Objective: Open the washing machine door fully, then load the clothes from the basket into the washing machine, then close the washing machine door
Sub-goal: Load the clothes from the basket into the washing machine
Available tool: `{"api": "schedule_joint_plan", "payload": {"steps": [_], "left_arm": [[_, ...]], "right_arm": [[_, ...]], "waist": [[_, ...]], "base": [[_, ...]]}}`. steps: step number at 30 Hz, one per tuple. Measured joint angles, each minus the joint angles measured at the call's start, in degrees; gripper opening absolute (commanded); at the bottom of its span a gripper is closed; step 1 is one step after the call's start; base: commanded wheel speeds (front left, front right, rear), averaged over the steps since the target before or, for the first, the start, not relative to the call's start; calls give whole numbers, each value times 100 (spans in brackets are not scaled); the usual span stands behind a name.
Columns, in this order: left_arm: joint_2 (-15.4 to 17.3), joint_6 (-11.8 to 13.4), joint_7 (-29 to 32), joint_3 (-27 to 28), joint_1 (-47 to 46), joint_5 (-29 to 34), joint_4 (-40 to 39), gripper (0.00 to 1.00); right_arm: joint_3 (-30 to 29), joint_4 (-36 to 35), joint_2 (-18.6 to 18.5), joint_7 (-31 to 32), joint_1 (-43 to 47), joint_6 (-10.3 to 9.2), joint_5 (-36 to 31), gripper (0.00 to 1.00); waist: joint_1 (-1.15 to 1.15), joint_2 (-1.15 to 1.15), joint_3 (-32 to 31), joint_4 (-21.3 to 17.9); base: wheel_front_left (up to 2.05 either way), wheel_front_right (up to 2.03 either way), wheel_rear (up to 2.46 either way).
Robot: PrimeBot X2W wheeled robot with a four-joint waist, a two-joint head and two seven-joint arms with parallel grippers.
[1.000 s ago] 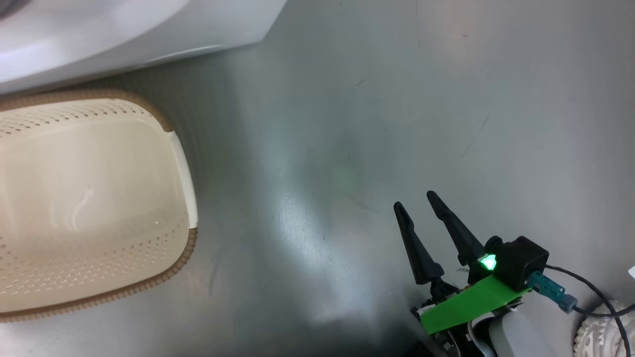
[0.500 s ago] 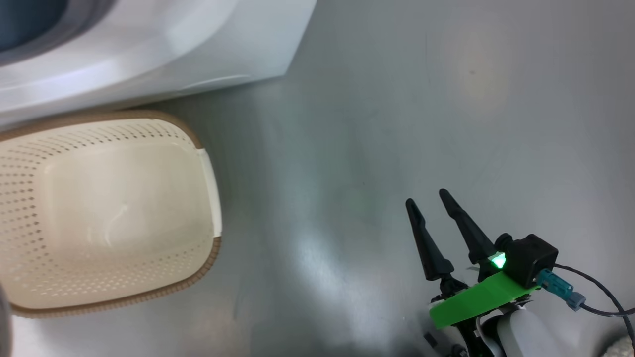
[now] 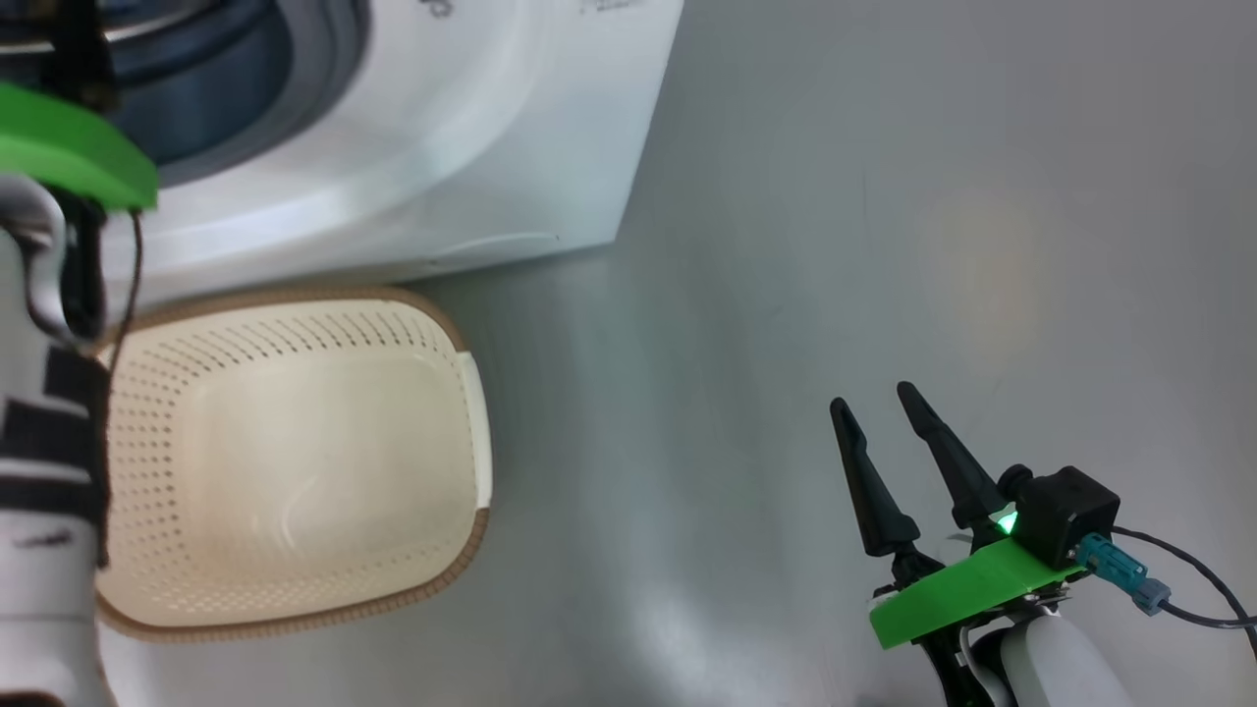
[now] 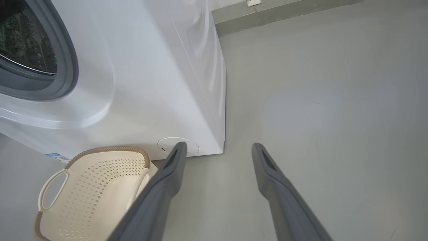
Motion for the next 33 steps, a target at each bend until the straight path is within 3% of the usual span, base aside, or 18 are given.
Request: {"api": "schedule_joint_plan", "payload": {"steps": [22, 33], "left_arm": [[-499, 398, 0, 701, 3335, -104, -2529, 100], [-668, 494, 1, 801, 5043, 148, -3607, 100]], "right_arm": [[-168, 276, 1, 0, 556, 0, -116, 100], [-171, 314, 2, 0, 874, 0, -216, 100]], "waist": [[0, 0, -1556, 256], [0, 0, -2313, 344]], "base": [[0, 0, 0], [0, 0, 0]]}}
